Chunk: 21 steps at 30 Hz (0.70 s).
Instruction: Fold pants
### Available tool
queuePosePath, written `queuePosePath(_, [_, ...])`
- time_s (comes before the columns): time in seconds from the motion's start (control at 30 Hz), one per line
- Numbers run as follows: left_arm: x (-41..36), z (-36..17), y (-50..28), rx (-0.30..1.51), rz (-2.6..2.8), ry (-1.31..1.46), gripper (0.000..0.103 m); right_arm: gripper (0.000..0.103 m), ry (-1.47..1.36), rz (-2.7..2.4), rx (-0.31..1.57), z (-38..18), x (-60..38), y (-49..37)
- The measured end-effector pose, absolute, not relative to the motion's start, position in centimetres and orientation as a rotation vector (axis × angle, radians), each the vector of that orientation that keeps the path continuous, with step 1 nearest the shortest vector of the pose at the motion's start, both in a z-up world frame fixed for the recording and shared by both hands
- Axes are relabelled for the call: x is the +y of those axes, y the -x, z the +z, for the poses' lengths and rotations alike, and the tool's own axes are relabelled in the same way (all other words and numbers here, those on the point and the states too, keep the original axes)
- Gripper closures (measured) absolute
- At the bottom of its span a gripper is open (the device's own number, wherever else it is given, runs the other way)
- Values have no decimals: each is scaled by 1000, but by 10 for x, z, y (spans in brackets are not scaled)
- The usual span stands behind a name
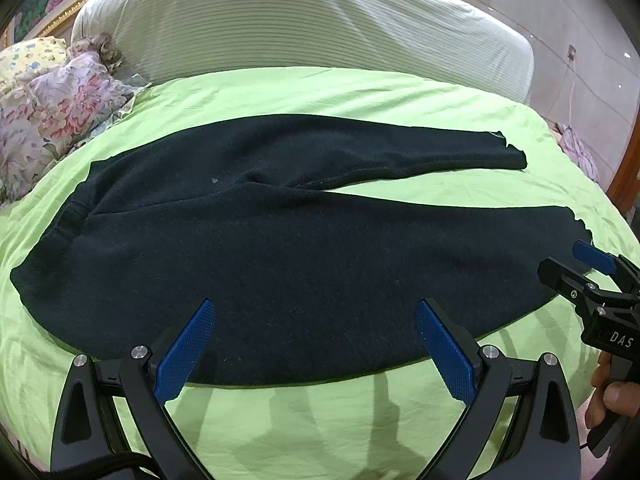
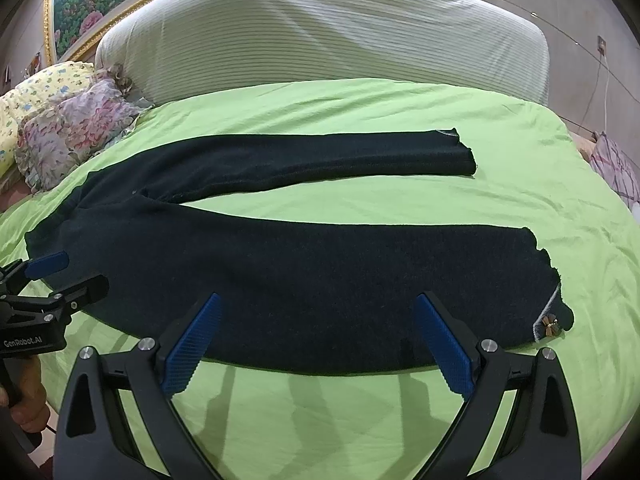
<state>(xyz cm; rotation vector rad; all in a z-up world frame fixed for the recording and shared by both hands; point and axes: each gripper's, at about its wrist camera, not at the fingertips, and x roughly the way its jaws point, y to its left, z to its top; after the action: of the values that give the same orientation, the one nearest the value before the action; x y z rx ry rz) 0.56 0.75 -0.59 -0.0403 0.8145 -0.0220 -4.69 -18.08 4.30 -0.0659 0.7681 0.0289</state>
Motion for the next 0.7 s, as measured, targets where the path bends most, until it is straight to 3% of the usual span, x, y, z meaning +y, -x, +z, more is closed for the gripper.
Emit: queuePosePath(0.7, [9,9,-47,856,-100,32,3,6,-78,56,765,58,-209,15])
